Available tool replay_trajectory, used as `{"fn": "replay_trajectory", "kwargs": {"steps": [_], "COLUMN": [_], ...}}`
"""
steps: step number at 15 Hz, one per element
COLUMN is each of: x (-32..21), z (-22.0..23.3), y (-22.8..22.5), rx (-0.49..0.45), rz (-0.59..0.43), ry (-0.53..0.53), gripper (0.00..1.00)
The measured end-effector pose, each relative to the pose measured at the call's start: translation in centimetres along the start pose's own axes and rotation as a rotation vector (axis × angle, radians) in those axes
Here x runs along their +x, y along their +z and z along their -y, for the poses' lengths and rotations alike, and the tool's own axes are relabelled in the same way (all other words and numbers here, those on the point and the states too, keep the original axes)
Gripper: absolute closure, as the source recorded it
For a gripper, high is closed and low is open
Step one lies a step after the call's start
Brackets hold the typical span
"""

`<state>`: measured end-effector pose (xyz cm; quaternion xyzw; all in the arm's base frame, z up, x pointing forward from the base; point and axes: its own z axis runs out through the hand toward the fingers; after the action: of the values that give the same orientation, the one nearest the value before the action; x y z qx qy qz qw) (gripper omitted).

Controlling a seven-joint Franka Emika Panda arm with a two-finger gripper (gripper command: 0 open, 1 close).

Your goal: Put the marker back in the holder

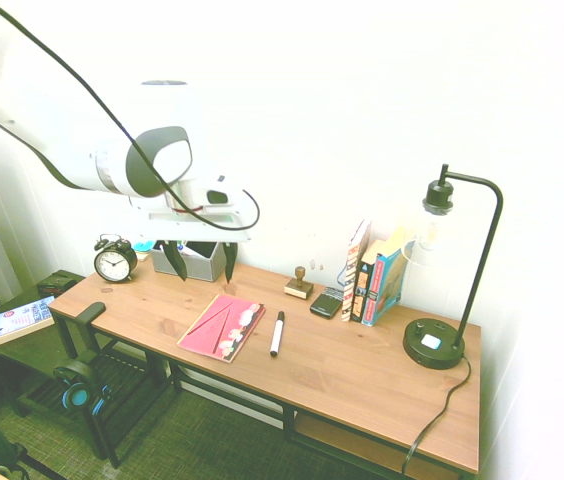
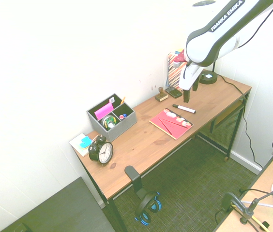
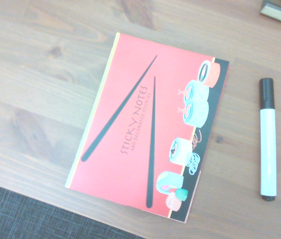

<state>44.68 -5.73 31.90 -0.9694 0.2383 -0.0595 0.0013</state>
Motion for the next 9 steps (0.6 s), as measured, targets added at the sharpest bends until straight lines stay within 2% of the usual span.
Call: {"fn": "replay_trajectory", "kwargs": {"steps": [3,8,9], "x": [2.1,4.8,5.2], "z": [-0.8,-3.2,-3.5], "y": [3.2,8.5,9.7], "rx": [0.011,-0.022,-0.028], "rz": [0.018,0.040,0.039], "ry": [-0.016,0.026,0.034], "gripper": [0.00,0.00,1.00]}}
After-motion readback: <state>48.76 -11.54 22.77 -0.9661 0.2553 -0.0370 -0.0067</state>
